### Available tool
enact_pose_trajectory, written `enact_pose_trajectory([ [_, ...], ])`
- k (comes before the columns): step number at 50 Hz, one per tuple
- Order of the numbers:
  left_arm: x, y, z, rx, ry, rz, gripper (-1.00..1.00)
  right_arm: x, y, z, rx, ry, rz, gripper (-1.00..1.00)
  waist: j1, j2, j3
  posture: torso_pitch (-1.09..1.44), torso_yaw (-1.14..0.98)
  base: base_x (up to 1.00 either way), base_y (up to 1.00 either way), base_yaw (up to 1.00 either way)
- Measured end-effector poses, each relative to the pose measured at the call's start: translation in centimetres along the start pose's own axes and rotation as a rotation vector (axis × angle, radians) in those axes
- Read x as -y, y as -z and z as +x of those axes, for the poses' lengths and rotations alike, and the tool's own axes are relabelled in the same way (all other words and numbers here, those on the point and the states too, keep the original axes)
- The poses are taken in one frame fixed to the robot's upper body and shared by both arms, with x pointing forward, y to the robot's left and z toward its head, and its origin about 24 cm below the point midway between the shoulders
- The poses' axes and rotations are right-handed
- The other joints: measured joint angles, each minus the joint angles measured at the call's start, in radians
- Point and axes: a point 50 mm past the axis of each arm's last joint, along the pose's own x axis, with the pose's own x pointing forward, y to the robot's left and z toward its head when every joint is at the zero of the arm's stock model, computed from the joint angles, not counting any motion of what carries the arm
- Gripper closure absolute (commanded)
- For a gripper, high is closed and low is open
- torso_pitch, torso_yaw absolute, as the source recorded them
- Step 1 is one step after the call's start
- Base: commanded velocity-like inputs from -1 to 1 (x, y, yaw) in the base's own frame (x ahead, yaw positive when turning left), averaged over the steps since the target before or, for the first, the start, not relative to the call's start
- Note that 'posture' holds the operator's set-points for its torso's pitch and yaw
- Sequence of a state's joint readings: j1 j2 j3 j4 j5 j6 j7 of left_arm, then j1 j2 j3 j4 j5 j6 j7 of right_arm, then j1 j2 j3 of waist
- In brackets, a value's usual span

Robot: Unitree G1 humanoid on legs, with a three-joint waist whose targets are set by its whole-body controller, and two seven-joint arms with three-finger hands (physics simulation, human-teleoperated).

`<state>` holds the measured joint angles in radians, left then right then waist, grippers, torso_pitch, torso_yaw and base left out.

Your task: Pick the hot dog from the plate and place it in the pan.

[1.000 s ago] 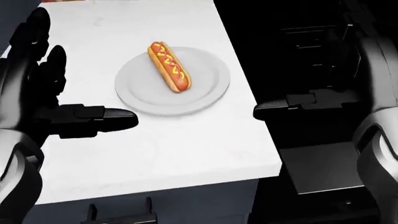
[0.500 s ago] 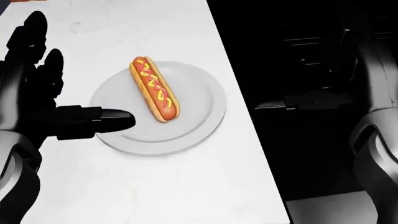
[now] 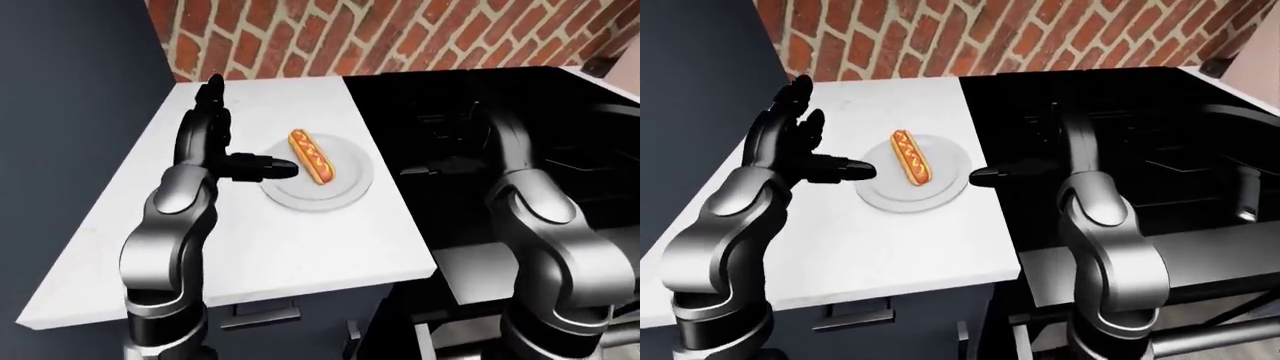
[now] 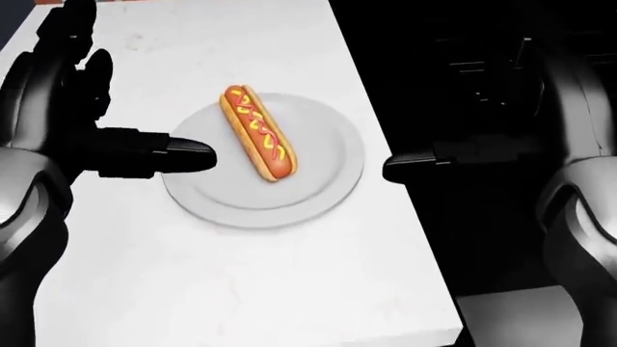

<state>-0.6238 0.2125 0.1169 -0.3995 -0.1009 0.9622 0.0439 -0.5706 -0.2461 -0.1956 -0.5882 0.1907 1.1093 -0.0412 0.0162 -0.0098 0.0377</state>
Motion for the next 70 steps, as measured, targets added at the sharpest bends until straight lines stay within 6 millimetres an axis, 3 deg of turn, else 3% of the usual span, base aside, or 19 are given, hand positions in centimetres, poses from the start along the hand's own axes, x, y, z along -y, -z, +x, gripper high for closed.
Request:
enact_pose_trajectory([
  [6,0.2,-0.9,1.9,0.002,0.04,0.044,-1.0,0.2,-0.2,0.1,0.006,0.001,-0.002,-1.0,0.002,-0.001,-0.002,0.0,0.0,0.0,0.0,0.0],
  [10,0.4,-1.6,4.2,0.001,0.082,0.132,-1.0,0.2,0.0,0.2,0.002,0.003,-0.003,-1.0,0.004,-0.004,-0.001,0.0,0.0,0.0,0.0,0.0],
  [18,0.2,-4.9,8.2,0.105,0.145,0.365,-1.0,0.0,0.2,0.9,-0.016,-0.003,0.001,-1.0,0.001,-0.006,0.0,0.0,0.0,0.0,0.0,0.0],
  [29,0.6,-8.0,10.1,0.257,0.203,0.583,-1.0,-0.5,-0.4,2.5,-0.003,-0.008,0.009,-1.0,-0.004,-0.006,-0.004,0.0,0.0,0.0,0.0,0.0],
  [35,1.5,-10.0,10.1,0.39,0.304,0.745,-1.0,-0.9,-0.5,2.7,0.001,-0.022,0.006,-1.0,-0.002,-0.011,-0.003,0.0,0.0,0.0,0.0,0.0],
  [44,3.4,-11.3,9.8,0.506,0.462,1.022,-1.0,-0.8,-0.1,2.5,-0.009,-0.022,0.009,-1.0,0.0,-0.014,-0.003,0.0,0.0,0.0,0.0,0.0],
  [56,5.3,-10.9,8.6,0.63,0.696,1.341,-1.0,-0.9,0.1,2.2,-0.003,-0.022,0.023,-1.0,0.0,-0.018,0.004,0.0,0.0,0.0,0.0,0.0],
  [65,8.0,-10.9,7.8,0.693,0.83,1.465,-1.0,-0.6,0.0,1.4,0.006,-0.015,0.04,-1.0,0.003,-0.02,0.006,0.0,0.0,0.0,0.0,0.0],
  [70,8.5,-10.5,7.7,0.704,0.854,1.485,-1.0,-0.5,0.1,1.3,0.005,-0.009,0.043,-1.0,0.0,-0.019,0.007,0.0,0.0,0.0,0.0,0.0],
])
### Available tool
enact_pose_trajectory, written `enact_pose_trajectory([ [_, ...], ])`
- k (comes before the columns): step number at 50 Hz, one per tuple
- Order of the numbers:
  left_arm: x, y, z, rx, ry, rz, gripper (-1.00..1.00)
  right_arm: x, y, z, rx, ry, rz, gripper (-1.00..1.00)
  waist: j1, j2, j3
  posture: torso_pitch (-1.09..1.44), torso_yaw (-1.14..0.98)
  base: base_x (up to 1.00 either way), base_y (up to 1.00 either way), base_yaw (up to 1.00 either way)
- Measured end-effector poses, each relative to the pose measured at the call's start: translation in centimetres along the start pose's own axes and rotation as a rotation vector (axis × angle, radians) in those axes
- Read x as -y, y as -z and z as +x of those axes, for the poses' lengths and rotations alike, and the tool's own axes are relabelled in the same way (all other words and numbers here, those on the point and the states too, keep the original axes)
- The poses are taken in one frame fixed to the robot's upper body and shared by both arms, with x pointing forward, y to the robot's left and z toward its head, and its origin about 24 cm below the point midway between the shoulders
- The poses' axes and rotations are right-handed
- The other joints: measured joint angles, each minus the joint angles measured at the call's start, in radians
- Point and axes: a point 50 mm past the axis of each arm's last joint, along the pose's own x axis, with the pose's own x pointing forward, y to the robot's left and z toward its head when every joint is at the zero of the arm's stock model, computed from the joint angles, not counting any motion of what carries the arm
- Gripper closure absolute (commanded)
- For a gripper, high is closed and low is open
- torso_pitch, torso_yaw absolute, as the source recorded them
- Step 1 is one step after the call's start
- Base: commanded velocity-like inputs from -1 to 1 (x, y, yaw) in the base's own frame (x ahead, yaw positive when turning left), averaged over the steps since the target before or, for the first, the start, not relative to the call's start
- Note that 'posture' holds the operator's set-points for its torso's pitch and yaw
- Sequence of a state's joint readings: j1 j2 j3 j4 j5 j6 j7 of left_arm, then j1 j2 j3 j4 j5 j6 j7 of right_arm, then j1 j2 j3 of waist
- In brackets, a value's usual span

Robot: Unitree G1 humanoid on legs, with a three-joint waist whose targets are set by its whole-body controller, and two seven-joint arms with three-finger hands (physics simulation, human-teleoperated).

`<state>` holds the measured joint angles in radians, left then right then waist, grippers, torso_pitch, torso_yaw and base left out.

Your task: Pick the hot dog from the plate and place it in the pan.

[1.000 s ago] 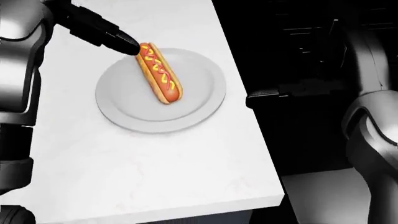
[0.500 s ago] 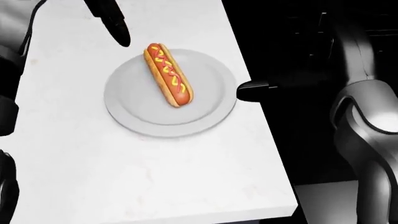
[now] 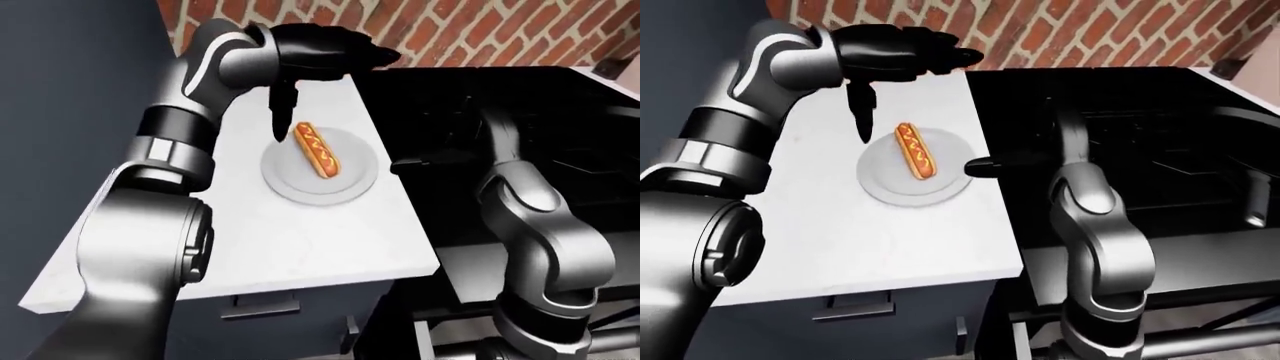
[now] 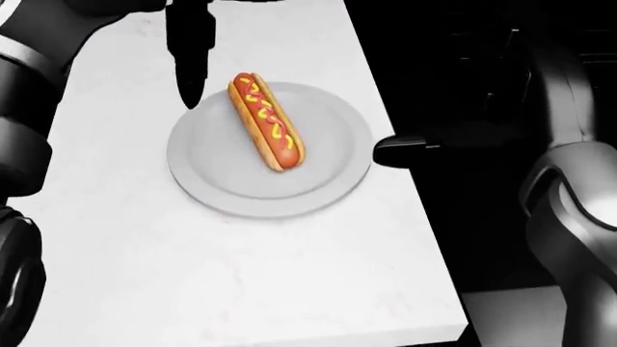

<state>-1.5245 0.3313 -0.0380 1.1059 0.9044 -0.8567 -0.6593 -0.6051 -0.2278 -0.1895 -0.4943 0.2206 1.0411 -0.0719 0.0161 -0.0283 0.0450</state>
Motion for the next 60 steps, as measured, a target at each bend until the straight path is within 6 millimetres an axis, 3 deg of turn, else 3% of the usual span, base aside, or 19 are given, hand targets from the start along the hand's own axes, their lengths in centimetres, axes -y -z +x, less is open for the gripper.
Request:
enact_pose_trajectory([
  [14,0.0,-0.8,0.5,0.032,0.033,0.031,-1.0,0.2,0.1,-0.1,0.002,0.006,0.004,-1.0,0.003,-0.004,0.001,0.0,0.0,0.0,0.0,0.0],
  [30,1.3,-1.3,0.8,0.063,0.09,0.084,-0.7,0.2,0.0,-0.2,0.0,0.005,0.004,-1.0,0.003,-0.004,-0.002,0.0,0.0,0.0,0.0,0.0],
  [39,2.2,-1.1,0.8,0.054,0.113,0.095,-0.68,0.2,-0.1,-0.3,0.003,0.005,0.006,-1.0,0.002,-0.003,-0.004,0.0,0.0,0.0,0.0,0.0],
  [43,2.3,-1.2,0.9,0.055,0.123,0.096,-0.54,0.3,0.0,-0.3,0.003,0.009,0.007,-1.0,0.002,-0.004,-0.005,0.0,0.0,0.0,0.0,0.0],
  [47,2.5,-1.3,0.9,0.058,0.131,0.099,-0.6,0.3,0.0,-0.3,0.003,0.008,0.007,-1.0,0.002,-0.003,-0.005,0.0,0.0,0.0,0.0,0.0],
  [60,3.1,-1.2,0.9,0.046,0.17,0.092,-0.46,0.3,0.1,-0.5,0.003,0.011,0.011,-1.0,0.002,-0.003,-0.004,0.0,0.0,0.0,0.0,0.0],
])
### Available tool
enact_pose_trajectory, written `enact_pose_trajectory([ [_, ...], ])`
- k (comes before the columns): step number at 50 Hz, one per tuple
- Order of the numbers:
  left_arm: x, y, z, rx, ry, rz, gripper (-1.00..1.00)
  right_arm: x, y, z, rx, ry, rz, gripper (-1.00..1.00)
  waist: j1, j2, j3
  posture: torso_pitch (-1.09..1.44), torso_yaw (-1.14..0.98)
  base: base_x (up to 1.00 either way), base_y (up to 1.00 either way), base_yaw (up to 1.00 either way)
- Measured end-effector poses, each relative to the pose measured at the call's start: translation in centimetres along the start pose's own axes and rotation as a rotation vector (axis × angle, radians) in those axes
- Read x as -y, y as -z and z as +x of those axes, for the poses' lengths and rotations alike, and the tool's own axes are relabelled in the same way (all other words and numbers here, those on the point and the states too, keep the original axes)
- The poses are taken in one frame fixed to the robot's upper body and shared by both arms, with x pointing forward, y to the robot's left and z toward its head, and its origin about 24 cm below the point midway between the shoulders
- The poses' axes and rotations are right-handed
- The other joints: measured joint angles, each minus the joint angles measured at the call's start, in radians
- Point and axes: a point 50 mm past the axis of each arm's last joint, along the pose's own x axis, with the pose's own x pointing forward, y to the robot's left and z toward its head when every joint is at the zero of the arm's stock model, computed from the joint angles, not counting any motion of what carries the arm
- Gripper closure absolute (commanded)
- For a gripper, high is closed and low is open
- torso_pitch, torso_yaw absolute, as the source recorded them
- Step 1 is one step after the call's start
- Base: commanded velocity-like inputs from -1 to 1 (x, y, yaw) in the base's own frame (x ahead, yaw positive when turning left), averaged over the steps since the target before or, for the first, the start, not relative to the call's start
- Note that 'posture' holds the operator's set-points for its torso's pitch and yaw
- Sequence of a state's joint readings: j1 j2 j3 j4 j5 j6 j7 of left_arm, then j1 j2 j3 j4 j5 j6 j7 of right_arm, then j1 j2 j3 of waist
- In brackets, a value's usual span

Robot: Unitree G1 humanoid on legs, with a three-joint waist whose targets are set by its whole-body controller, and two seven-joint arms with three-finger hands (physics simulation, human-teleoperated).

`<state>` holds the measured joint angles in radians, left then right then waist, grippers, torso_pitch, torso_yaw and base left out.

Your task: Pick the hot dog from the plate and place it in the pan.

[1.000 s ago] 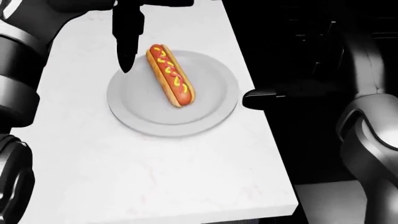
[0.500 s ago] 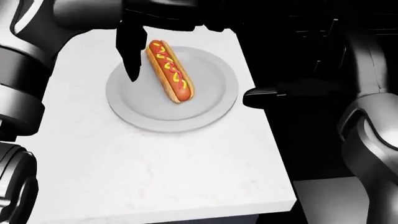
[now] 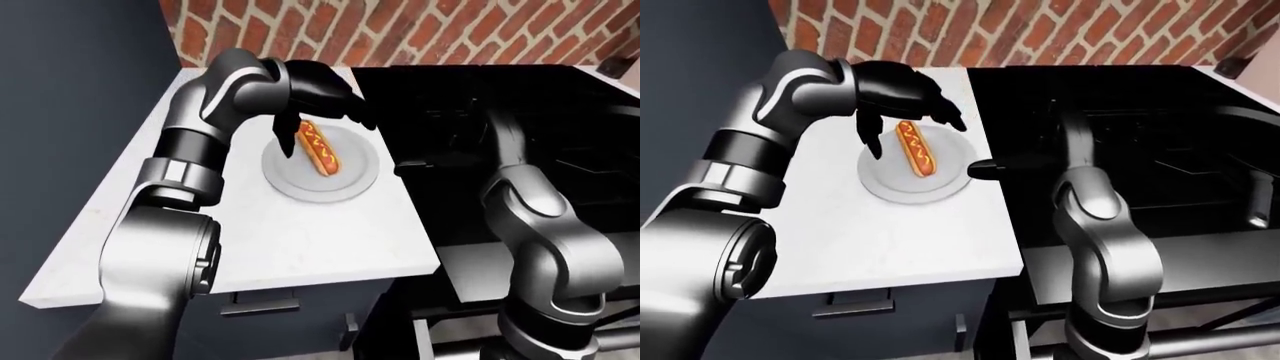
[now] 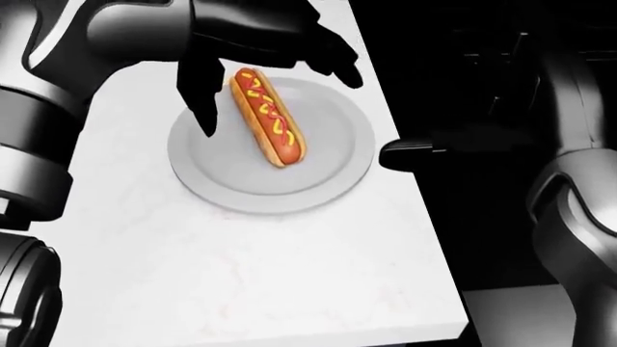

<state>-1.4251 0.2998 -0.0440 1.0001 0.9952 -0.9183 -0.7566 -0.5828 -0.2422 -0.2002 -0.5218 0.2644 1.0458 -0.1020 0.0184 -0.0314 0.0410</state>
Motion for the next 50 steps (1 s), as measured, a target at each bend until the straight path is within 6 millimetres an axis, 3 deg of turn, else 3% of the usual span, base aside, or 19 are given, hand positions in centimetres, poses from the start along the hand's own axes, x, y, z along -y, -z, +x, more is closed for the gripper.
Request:
enact_pose_trajectory([
  [36,1.0,-0.2,0.7,-0.012,0.053,0.038,-0.35,0.4,0.5,-0.3,0.0,0.011,0.013,-1.0,0.0,-0.004,-0.001,0.0,0.0,0.0,0.0,0.0],
  [50,2.0,0.0,1.1,-0.03,0.063,0.082,-0.42,0.5,0.8,-0.6,-0.005,0.015,0.017,-1.0,-0.001,-0.003,-0.003,0.0,0.0,0.0,0.0,0.0],
])
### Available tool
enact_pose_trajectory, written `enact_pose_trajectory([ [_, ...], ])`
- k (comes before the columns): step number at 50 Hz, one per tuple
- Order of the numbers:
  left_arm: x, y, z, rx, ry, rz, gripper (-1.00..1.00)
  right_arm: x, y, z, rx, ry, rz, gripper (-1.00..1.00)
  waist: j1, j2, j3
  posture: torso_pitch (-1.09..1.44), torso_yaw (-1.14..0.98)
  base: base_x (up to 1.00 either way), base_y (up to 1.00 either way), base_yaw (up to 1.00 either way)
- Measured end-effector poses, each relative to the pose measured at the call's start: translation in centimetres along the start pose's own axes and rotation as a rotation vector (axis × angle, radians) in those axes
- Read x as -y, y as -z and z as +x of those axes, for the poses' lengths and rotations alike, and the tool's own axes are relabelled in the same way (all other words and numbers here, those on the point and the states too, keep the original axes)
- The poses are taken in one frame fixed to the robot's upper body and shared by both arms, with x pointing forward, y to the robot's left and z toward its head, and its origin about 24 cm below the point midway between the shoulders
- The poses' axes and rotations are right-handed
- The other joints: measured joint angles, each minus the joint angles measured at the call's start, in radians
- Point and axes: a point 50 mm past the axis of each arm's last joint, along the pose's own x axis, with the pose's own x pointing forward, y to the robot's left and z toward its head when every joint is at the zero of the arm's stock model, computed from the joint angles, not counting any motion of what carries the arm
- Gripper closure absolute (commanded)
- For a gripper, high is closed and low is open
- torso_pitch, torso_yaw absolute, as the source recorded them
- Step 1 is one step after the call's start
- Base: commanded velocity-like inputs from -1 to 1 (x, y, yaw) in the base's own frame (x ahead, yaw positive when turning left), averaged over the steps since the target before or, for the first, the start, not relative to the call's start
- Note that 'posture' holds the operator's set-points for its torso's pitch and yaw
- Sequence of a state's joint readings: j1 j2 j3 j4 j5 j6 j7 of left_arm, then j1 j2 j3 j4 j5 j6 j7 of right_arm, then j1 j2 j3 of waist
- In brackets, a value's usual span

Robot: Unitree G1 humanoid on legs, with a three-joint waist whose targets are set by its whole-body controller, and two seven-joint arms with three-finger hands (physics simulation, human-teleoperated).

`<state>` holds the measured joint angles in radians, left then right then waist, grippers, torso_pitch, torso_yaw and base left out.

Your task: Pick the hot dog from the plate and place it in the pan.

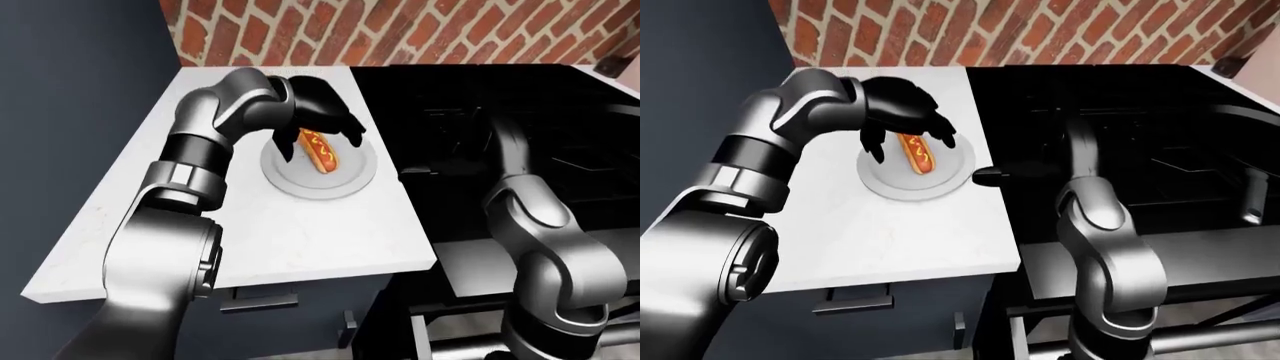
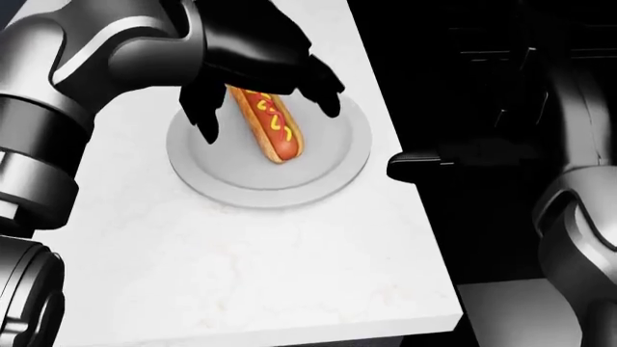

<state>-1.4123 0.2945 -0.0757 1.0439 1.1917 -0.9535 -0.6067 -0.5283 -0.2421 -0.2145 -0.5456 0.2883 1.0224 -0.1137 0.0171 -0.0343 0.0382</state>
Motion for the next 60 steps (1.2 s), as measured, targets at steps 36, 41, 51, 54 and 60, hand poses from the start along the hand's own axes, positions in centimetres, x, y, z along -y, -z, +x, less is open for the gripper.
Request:
enact_pose_trajectory([
  [36,1.3,0.0,0.8,-0.019,-0.004,-0.014,-0.27,0.1,0.1,-0.3,0.003,0.005,0.009,-1.0,-0.002,0.002,-0.003,0.0,0.0,0.0,0.0,0.0],
  [41,1.4,0.1,0.9,-0.025,-0.004,-0.012,-0.26,0.1,0.2,-0.4,0.001,0.007,0.01,-1.0,-0.002,0.002,-0.003,0.0,0.0,0.0,0.0,0.0],
  [51,1.8,0.0,1.2,-0.026,-0.012,-0.013,-0.25,0.4,0.2,-0.5,0.004,0.012,0.011,-1.0,-0.003,0.001,-0.005,0.0,0.0,0.0,0.0,0.0],
  [54,2.0,-0.1,1.4,-0.023,-0.008,-0.015,-0.25,0.5,0.3,-0.6,0.004,0.016,0.011,-1.0,-0.003,0.001,-0.005,0.0,0.0,0.0,0.0,0.0],
  [60,2.1,-0.1,1.5,-0.025,-0.008,-0.012,-0.24,0.6,0.4,-0.6,0.001,0.016,0.014,-1.0,-0.003,0.001,-0.006,0.0,0.0,0.0,0.0,0.0],
])
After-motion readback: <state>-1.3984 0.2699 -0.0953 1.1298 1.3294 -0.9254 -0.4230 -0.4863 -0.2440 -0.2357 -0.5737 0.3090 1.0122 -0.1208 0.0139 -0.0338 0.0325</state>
